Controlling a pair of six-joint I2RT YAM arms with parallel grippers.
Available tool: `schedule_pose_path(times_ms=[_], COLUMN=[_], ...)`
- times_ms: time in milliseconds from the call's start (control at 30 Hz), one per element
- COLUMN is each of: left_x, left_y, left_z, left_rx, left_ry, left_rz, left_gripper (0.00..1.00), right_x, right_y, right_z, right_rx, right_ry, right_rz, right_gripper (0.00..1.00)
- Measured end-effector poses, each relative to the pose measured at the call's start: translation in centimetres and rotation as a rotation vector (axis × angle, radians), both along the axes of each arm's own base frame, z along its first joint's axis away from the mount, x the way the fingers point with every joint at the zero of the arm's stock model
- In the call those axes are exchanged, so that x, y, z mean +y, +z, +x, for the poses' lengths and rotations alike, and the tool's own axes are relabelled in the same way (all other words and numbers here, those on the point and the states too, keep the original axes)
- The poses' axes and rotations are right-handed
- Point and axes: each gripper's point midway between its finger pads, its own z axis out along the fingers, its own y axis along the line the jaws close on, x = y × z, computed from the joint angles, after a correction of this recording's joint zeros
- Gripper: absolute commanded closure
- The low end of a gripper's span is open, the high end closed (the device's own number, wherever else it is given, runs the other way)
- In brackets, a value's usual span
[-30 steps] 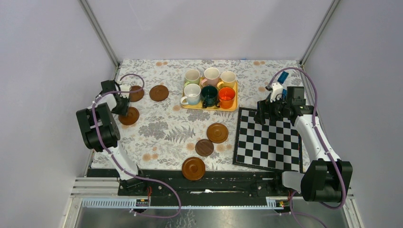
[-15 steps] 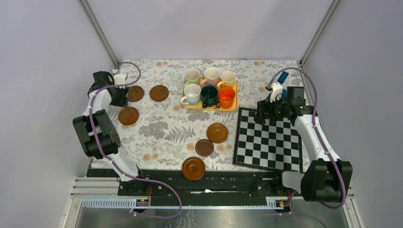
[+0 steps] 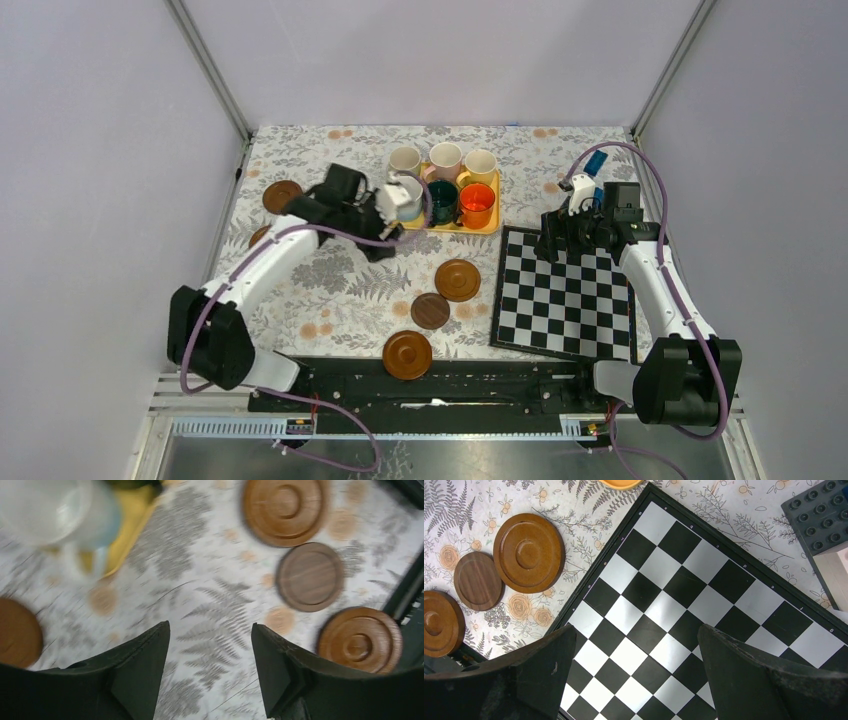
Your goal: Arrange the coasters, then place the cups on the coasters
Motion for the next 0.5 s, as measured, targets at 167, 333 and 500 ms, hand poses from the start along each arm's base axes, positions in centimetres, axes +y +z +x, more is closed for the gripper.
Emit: schedule_pose_path(times_ms=[167,333,500], left_x=[-7.4,-12.9,-16.6], left_y=[-2.6,-6.9,-8.9], left_z=[-4.0,-7.0,-9.6], left_rx=[0.044,0.083,0.053], left_ry=[-0.192,-0.311,-0.400], left_rz=[0.053,0.134,0.167], left_gripper=[0.32,0.33,0.34], right_x=[0.0,-0.4,-1.7], right_y=[0.0,0.4,-0.6], right_z=[-0.1,0.3,0.9], right_rx=[0.005,0.005,0.040], right_ry=[0.000,-0.019,-0.082], right_rz=[0.000,-0.020,-0.075], right_gripper=[0.02,0.02,0.02])
